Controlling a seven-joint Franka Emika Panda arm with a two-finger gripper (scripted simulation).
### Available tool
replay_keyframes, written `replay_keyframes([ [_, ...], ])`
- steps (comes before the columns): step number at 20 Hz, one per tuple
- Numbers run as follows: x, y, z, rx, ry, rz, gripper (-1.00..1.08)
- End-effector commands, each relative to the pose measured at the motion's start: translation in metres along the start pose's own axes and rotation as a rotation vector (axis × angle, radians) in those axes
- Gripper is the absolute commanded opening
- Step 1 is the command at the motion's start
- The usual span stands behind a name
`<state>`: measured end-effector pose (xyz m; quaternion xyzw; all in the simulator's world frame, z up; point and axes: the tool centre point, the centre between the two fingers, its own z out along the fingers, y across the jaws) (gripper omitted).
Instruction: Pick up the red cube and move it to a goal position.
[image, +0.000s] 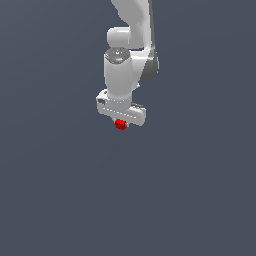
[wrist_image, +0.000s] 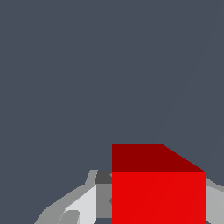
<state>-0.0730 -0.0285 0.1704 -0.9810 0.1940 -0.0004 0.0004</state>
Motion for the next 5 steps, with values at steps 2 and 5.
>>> replay_keyframes([
  [2, 0.0034, 0.0053, -0.0094, 0.000, -0.001, -0.001, -1.00],
  [5, 0.0045, 0.0063, -0.0115, -0.001, -0.001, -0.001, -1.00],
])
